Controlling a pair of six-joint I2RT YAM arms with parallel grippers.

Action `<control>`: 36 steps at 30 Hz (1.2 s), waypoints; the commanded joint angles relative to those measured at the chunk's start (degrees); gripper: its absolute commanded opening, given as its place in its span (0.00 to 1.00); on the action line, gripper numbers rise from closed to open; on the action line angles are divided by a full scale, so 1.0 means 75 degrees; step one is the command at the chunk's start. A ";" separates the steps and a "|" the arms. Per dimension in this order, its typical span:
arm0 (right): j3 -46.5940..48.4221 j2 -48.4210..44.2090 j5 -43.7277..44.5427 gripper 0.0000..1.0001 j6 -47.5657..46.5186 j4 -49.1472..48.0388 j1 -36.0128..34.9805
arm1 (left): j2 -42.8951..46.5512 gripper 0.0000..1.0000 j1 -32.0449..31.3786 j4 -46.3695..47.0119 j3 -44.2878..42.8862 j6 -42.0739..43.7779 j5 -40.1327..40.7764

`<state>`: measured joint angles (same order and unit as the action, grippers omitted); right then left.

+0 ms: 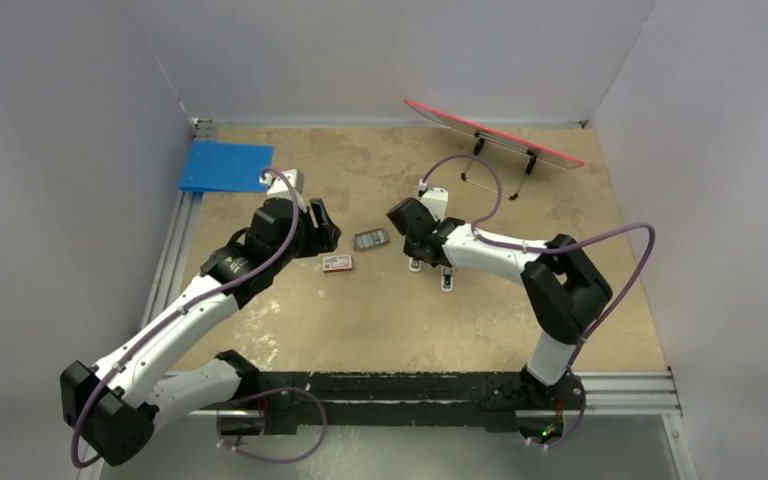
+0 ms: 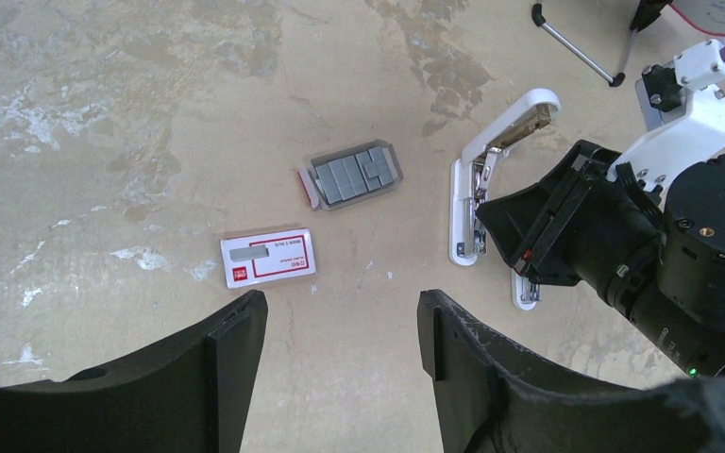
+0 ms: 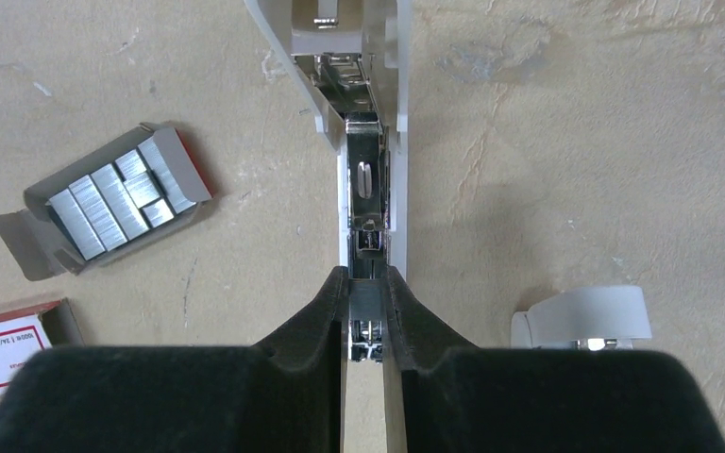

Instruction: Load the staples into the stapler

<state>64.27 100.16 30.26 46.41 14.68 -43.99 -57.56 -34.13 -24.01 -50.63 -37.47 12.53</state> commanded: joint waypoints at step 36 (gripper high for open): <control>0.0109 -0.0247 0.0101 0.29 0.0257 0.0161 -0.0152 | -0.0060 0.60 0.0053 0.0354 0.0047 -0.0089 -0.0113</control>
<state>64.16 101.19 30.35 47.42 14.92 -44.73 -58.04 -34.13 -23.62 -50.63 -37.47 12.12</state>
